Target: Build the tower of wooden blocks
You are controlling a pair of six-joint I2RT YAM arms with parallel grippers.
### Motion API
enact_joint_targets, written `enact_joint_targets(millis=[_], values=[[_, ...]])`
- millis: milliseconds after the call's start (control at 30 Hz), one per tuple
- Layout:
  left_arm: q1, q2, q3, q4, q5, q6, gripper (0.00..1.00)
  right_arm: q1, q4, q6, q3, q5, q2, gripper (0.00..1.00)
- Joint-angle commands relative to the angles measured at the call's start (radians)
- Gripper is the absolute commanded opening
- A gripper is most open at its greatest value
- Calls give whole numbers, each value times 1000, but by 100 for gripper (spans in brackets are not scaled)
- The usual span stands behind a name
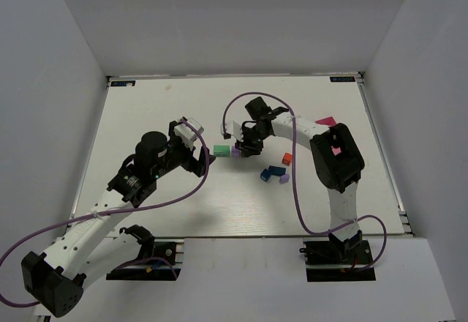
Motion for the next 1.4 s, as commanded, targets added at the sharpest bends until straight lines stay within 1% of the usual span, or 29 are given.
enact_joint_targets(millis=[0, 67, 200, 233, 267, 300, 433, 467, 500, 567, 600, 667, 700, 867, 1000, 1100, 1133, 1167, 1233, 1267, 1300, 1367], values=[[3, -7, 3, -8, 17, 3, 100, 2, -8, -4, 34, 2, 20, 30], [3, -7, 3, -8, 17, 3, 100, 5, -11, -4, 35, 3, 23, 30], [3, -7, 3, -8, 17, 3, 100, 3, -11, -2, 35, 12, 24, 33], [3, -7, 3, -8, 17, 3, 100, 5, -12, -2, 35, 11, 24, 35], [3, -7, 3, -8, 17, 3, 100, 2, -11, -2, 35, 12, 24, 41], [3, -7, 3, -8, 17, 3, 100, 5, -14, -4, 32, 12, 24, 44], [3, -16, 3, -8, 17, 3, 100, 0, -14, -2, 31, 12, 26, 48], [3, -16, 3, -8, 17, 3, 100, 5, -15, -2, 32, 12, 24, 52], [3, -16, 3, -8, 17, 3, 100, 0, -14, -2, 31, 14, 27, 54], [3, -16, 3, -8, 17, 3, 100, 2, -15, -2, 29, 12, 28, 60], [3, -16, 3, -8, 17, 3, 100, 0, -17, 1, 29, 12, 26, 69], [3, -16, 3, -8, 17, 3, 100, 1, -15, 4, 31, 14, 24, 80], [3, -16, 3, -8, 17, 3, 100, -3, -14, 8, 28, 14, 23, 90], [3, -16, 3, -8, 7, 3, 100, -14, 0, 18, 0, 23, -26, 90], [3, -16, 3, -8, -3, 3, 100, -38, 3, 30, -43, 26, -120, 90], [3, -16, -7, -8, 7, -8, 100, -57, 21, 51, -113, 35, -233, 90], [3, -16, -7, 1, 7, -8, 100, -60, 26, 74, -132, 37, -315, 90], [3, -16, -7, 1, 7, -17, 100, -64, 72, 93, -185, 46, -345, 90], [3, -16, -16, 12, 7, -34, 100, -72, 113, 174, -227, 121, -429, 90], [3, -7, -16, 12, -3, -46, 100, -78, 159, 226, -276, 133, -478, 90], [3, 4, -25, 21, -3, -60, 100, -89, 176, 302, -294, 199, -501, 90], [3, 16, -25, 32, -3, -85, 100, -103, 204, 370, -362, 218, -587, 90]])
